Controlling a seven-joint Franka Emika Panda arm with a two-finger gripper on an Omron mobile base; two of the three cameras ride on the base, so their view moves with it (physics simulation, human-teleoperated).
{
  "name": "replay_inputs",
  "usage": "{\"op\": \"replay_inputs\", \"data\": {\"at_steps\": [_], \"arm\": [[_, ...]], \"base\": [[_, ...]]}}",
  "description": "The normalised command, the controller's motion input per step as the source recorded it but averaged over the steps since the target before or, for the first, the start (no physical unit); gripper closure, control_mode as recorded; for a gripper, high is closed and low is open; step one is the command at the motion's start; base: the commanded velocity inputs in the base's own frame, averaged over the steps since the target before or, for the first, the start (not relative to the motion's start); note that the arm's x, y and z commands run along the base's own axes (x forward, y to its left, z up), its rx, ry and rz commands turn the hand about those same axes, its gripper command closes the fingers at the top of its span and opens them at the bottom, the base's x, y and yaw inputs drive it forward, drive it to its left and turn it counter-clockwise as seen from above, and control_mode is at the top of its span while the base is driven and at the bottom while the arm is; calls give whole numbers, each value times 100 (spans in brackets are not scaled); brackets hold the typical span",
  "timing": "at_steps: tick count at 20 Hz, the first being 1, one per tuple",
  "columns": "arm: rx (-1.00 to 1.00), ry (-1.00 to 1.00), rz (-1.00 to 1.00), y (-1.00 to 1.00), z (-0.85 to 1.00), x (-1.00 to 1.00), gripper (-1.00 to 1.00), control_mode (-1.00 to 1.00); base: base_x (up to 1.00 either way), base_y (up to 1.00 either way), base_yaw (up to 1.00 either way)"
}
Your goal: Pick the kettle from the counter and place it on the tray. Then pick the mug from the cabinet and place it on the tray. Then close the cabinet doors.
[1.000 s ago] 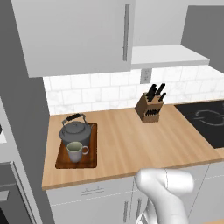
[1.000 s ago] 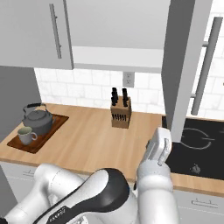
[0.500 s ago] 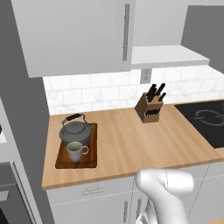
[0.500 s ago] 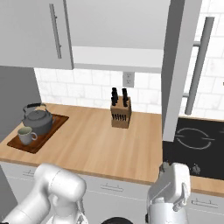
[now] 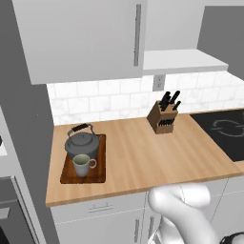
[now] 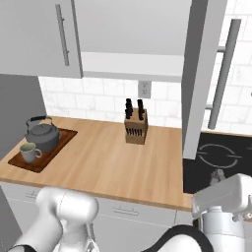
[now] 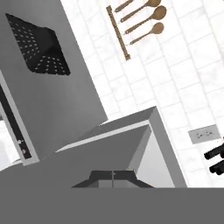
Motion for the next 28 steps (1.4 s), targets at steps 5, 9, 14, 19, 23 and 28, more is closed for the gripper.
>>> {"op": "replay_inputs", "data": {"at_steps": [5, 9, 14, 19, 23, 28], "arm": [[5, -6, 2, -39, 0, 90, 100, -100], [5, -3, 3, -10, 1, 98, 100, -100], [7, -12, 5, -6, 18, 68, 100, -100], [2, -23, 7, 13, 28, 15, 100, -100], [0, -23, 11, 61, 26, 0, 100, -100], [0, -21, 8, 87, 34, 0, 100, -100]], "base": [[0, 0, 0], [0, 0, 0], [0, 0, 0], [0, 0, 0], [0, 0, 0], [0, 0, 0]]}}
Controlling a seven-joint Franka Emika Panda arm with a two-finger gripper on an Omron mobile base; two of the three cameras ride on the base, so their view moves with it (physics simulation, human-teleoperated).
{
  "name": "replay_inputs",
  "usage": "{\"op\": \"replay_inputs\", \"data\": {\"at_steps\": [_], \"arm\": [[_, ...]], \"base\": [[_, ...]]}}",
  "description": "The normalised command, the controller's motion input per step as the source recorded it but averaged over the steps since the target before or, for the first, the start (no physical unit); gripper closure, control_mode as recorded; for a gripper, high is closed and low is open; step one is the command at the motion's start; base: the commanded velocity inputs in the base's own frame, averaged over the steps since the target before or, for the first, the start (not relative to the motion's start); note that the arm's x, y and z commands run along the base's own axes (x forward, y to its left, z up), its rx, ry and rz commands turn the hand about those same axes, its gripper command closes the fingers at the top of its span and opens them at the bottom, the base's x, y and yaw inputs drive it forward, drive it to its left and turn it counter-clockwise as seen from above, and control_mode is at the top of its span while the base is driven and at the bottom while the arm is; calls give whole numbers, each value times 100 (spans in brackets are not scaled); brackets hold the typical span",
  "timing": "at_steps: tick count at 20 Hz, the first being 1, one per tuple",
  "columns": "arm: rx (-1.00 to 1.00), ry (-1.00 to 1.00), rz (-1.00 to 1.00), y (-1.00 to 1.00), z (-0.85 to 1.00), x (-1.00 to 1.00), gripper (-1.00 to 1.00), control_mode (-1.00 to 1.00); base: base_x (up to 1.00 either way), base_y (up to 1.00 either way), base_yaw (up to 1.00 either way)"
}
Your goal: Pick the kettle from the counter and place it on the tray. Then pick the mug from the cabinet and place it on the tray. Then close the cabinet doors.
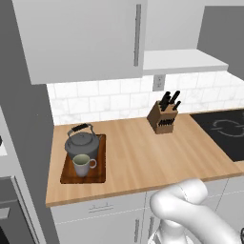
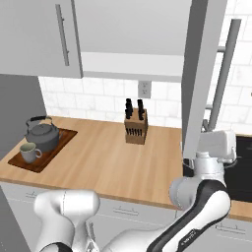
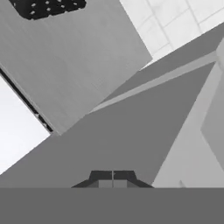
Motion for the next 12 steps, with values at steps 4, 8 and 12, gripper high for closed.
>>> {"op": "replay_inputs", "data": {"at_steps": [4, 8, 12], "arm": [[0, -20, 6, 81, 48, 0, 100, -100], [0, -23, 7, 75, 52, 0, 100, -100], [-1, -7, 8, 73, 52, 0, 100, -100]], "base": [[0, 0, 0], [0, 0, 0], [0, 0, 0]]}}
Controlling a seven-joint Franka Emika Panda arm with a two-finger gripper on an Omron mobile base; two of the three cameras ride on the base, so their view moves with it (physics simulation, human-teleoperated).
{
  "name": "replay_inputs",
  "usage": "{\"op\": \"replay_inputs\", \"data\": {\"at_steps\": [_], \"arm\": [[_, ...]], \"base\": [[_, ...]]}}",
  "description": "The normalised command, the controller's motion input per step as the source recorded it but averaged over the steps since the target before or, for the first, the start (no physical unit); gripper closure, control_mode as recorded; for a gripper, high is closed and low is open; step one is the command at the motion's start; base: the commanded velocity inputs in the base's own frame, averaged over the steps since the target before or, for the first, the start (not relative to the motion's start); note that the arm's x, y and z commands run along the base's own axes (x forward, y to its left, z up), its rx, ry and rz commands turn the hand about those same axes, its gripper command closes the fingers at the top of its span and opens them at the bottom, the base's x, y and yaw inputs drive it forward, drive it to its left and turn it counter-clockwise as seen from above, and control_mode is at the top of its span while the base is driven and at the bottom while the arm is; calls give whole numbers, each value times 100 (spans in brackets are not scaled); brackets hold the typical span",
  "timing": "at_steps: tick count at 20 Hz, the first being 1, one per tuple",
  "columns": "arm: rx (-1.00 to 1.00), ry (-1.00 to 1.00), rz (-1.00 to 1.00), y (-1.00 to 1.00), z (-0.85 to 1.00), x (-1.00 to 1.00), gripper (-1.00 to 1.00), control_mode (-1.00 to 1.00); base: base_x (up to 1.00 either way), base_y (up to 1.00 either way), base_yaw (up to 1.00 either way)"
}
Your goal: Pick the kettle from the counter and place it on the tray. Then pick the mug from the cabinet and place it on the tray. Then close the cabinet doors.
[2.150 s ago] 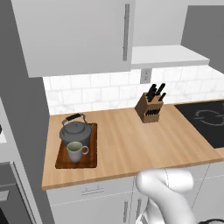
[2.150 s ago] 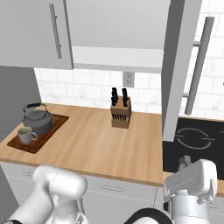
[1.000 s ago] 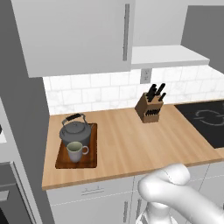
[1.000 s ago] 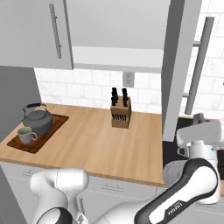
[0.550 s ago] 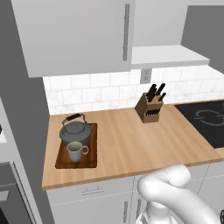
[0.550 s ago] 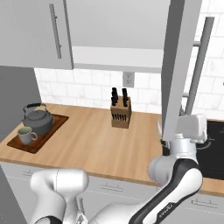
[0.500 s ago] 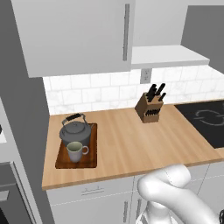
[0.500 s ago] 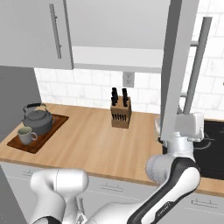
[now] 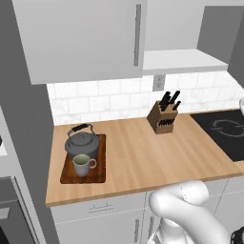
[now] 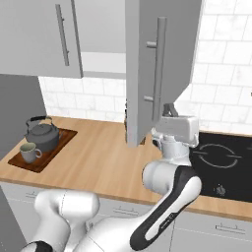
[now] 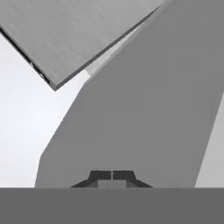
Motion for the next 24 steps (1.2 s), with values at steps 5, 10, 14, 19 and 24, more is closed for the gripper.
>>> {"op": "replay_inputs", "data": {"at_steps": [5, 10, 14, 19, 24], "arm": [[-6, 4, 22, 82, 44, 0, 100, -100], [-8, 15, 31, 71, 45, 8, 100, -100], [-9, 28, 23, 60, 53, 12, 100, -100], [-13, 29, -2, 71, 47, 0, 100, -100], [-19, 44, -16, 85, 31, 7, 100, -100]], "base": [[0, 0, 0], [0, 0, 0], [0, 0, 0], [0, 0, 0], [0, 0, 0]]}}
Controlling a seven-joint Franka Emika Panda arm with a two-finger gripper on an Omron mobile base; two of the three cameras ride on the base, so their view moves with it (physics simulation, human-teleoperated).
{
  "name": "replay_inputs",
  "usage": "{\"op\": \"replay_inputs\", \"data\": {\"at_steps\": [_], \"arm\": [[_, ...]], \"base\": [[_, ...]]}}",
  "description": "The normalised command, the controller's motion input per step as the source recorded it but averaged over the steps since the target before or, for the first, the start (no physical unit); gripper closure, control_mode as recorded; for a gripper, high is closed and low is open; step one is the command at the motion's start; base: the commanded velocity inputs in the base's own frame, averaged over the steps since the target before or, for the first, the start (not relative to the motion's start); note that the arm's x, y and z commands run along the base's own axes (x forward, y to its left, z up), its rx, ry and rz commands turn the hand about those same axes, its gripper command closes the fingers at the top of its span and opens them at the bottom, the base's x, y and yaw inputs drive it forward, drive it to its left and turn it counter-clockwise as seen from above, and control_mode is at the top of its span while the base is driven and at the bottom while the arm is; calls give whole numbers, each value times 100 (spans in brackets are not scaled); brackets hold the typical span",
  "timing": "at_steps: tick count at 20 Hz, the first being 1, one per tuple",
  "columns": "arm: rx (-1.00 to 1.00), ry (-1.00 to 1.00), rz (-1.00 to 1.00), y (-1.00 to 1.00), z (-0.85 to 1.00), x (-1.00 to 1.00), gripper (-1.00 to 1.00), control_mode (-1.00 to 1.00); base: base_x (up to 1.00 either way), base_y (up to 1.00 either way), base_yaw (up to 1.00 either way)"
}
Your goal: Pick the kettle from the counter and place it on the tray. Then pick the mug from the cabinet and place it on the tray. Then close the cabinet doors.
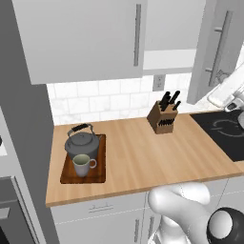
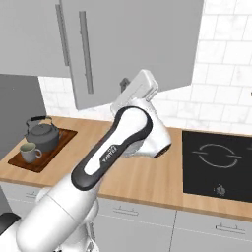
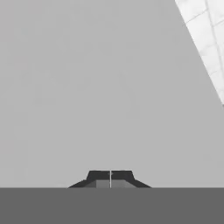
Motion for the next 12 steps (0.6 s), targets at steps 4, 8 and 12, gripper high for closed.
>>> {"op": "replay_inputs", "data": {"at_steps": [4, 8, 12], "arm": [[-28, 47, -29, 100, 5, 38, 100, -100], [-19, 47, -28, 75, 6, 78, 100, -100], [-10, 28, -24, 52, -5, 100, 100, -100]], "base": [[0, 0, 0], [0, 0, 0], [0, 0, 0]]}}
